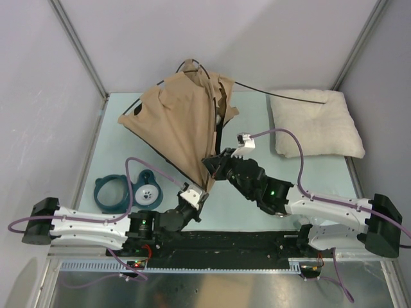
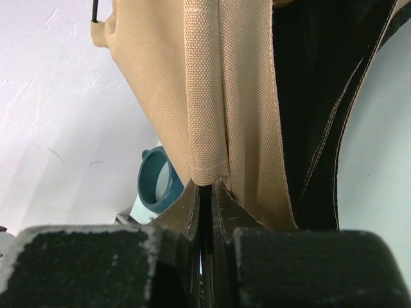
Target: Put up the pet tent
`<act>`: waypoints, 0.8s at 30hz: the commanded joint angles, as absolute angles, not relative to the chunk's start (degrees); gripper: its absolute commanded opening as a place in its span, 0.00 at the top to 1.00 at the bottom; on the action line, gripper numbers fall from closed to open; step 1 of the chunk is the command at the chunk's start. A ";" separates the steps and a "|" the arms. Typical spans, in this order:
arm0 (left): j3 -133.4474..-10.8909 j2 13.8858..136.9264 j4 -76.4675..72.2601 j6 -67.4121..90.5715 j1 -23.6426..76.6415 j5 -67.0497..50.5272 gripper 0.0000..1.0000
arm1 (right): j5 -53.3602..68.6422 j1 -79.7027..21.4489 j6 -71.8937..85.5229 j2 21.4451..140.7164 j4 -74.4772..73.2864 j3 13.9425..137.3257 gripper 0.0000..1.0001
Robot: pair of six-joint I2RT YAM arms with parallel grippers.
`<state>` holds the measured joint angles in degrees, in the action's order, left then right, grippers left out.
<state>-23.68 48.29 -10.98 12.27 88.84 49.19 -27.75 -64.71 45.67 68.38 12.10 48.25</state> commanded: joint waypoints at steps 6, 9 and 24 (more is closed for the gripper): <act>-23.06 48.24 -8.96 17.20 90.95 40.24 1.00 | -33.91 -65.83 44.62 71.40 17.38 49.72 1.00; -22.59 46.87 -8.90 17.29 90.96 39.42 1.00 | -32.19 -65.40 44.31 71.74 18.13 49.67 1.00; -22.08 48.11 -7.73 20.22 90.57 46.47 0.50 | -20.60 -59.54 46.16 71.20 15.20 50.20 1.00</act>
